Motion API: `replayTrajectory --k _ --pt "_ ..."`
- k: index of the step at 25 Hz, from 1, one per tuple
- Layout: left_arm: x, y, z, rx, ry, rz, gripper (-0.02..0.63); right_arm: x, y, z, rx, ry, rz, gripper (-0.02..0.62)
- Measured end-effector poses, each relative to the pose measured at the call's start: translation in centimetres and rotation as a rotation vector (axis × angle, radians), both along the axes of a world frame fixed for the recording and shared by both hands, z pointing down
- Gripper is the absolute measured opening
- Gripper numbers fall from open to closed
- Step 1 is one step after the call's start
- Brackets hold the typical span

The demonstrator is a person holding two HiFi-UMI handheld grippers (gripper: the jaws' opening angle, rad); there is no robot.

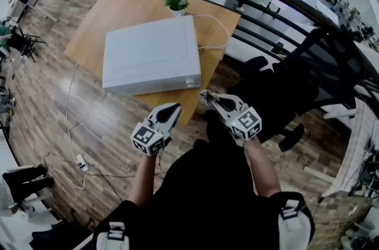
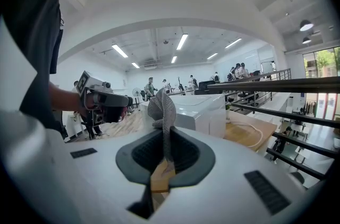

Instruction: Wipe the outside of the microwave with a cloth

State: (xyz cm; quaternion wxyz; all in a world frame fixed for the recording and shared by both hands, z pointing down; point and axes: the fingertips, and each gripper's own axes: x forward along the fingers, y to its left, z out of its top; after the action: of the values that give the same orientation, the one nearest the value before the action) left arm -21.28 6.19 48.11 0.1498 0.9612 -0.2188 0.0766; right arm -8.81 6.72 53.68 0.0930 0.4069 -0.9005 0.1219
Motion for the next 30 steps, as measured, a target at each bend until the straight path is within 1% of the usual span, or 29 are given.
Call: replayTrajectory --k 8,12,16,22,26,30 --pt "1.5 -3.0 0.1 -0.007 -0.011 0.0 0.011 0.8 -3.3 -0.2 -0.01 -0.026 0.002 0.014" --pt "2.9 -4.6 -0.1 -0.002 -0.031 0.009 0.011 1.5 -4.7 0.4 -0.018 -0.049 -0.003 0.014" --pt "4.3 -5.6 0.1 -0.015 -0.04 0.022 0.011 1.8 -6.0 1.2 -0.026 -0.087 -0.009 0.014" --pt "6.2 -7.6 0.1 0.006 -0.07 0.025 0.011 1.9 -7.7 2.4 -0.063 -0.099 -0.044 0.014" --pt "7.1 -8.5 -0.1 0.017 -0.07 0.021 0.011 1.3 -8.8 2.6 -0.06 -0.114 -0.082 0.014" --pt "7.5 -9.3 0.1 -0.003 -0.086 0.0 0.011 0.9 -9.8 3.1 -0.081 -0.107 -0.119 0.014"
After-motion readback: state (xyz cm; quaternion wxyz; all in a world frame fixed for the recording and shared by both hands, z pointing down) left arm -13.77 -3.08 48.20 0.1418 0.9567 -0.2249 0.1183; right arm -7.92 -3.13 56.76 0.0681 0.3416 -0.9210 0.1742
